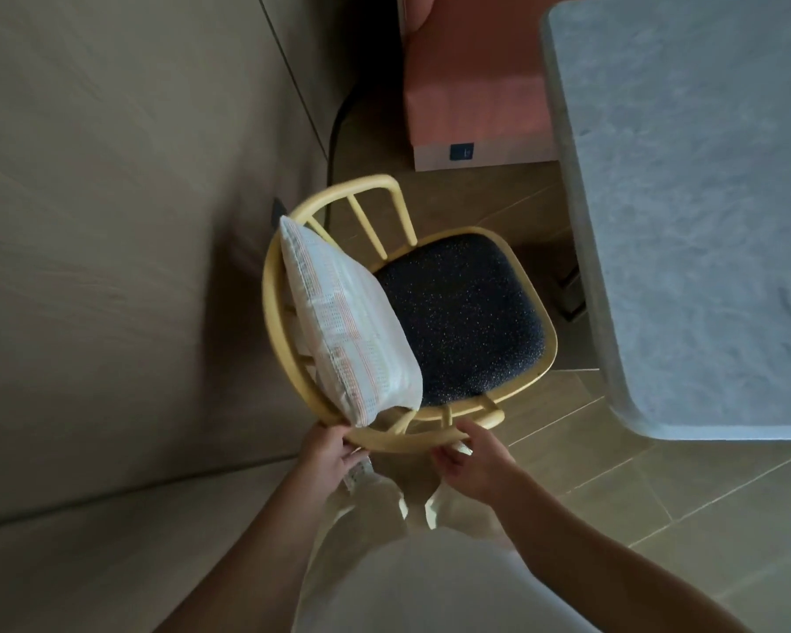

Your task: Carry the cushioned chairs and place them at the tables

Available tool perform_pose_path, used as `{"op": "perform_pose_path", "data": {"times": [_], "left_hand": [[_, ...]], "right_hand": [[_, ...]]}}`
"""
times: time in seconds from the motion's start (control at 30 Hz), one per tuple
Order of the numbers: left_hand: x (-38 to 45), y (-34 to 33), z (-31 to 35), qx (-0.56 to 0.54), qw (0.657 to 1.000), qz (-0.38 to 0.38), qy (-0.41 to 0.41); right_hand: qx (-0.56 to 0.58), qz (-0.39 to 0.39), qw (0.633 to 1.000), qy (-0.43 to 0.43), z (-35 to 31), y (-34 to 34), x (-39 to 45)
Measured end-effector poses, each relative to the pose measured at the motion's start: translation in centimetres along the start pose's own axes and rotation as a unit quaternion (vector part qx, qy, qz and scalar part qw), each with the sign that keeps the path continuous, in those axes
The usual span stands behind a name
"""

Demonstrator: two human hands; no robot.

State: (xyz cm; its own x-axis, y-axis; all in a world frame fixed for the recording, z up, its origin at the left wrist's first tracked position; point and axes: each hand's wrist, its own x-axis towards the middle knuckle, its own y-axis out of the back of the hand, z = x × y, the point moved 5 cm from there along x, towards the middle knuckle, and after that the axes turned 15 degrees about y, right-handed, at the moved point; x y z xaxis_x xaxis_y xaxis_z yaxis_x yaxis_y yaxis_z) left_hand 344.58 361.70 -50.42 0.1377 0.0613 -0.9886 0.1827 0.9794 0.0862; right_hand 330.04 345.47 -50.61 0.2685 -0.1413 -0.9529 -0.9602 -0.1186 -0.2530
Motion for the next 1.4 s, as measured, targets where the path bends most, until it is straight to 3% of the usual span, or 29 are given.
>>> {"op": "perform_pose_path", "data": {"times": [0.2, 0.4, 0.77, 1.03, 1.27, 1.4], "left_hand": [[-0.8, 0.1, -4.5, -0.03, 0.999, -0.008, 0.012], [-1.3, -0.3, -7.8, -0.041, 0.998, -0.048, -0.002], [-2.5, 1.2, -15.3, -0.053, 0.994, -0.095, 0.005], [-2.3, 2.2, -16.0, -0.046, 0.998, -0.034, -0.025], [-3.5, 0.8, -17.1, -0.123, 0.992, 0.013, -0.024], [-3.7, -1.9, -20.2, -0.159, 0.987, -0.01, 0.0]], "right_hand": [[0.004, 0.024, 1.0, 0.005, 0.7, 3.0, -0.8], [0.034, 0.002, 0.998, 0.05, 2.1, 5.6, -1.8], [-0.003, 0.009, 0.996, 0.086, 5.0, 11.3, -4.1], [-0.001, 0.003, 0.997, 0.071, 4.8, 12.0, -4.3], [-0.026, -0.042, 0.999, 0.019, 2.7, 13.3, -4.0], [-0.097, -0.021, 0.995, 0.024, 0.0, 15.8, -3.6]]}}
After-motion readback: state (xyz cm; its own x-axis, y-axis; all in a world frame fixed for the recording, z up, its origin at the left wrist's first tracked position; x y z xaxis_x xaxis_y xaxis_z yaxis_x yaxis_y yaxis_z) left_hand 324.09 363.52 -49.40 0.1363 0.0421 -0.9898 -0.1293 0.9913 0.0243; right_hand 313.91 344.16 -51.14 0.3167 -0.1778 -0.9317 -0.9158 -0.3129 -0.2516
